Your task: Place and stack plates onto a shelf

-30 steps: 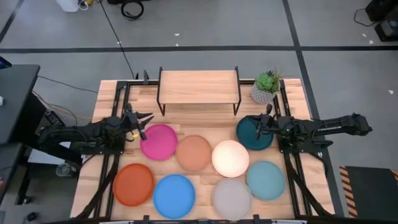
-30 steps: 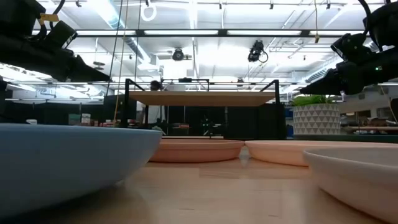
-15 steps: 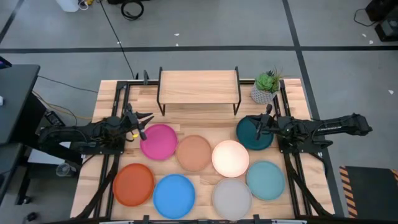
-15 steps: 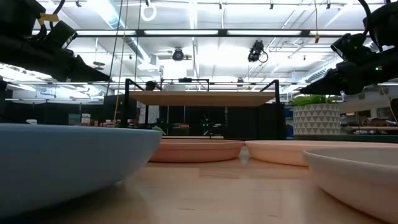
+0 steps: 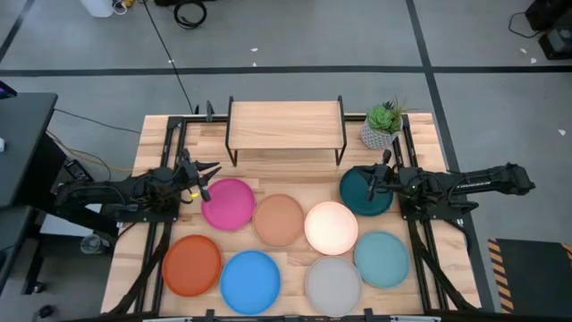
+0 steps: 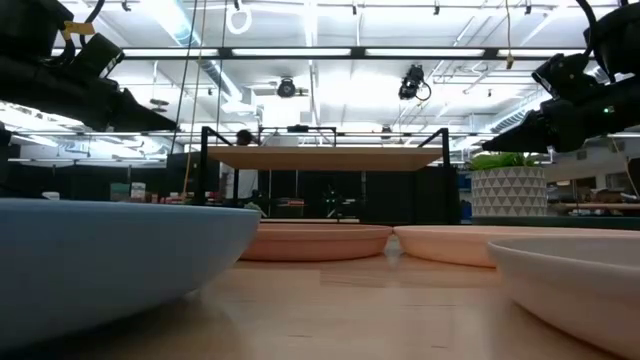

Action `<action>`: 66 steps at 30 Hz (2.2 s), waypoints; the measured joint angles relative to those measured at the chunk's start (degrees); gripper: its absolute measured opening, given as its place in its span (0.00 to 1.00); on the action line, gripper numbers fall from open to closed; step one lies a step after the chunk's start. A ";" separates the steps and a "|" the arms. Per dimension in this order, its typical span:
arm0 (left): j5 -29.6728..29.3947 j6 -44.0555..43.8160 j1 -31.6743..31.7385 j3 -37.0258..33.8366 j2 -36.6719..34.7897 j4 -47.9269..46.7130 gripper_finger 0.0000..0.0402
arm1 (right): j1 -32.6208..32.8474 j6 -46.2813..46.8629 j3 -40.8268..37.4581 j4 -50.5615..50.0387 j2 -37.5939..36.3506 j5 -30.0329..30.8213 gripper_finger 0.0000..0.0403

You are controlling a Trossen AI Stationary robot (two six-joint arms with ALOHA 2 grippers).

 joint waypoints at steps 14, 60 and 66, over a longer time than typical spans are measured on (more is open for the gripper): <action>0.00 0.00 0.00 0.01 0.00 -0.01 0.18 | -0.01 -0.01 0.00 0.00 0.00 0.00 0.04; -10.69 -57.05 0.13 -0.05 0.00 45.69 0.18 | 0.03 17.90 0.93 51.29 -0.03 -10.14 0.04; -12.71 -50.62 1.64 0.00 0.00 52.73 0.18 | -0.05 28.65 3.40 49.60 2.39 2.77 0.03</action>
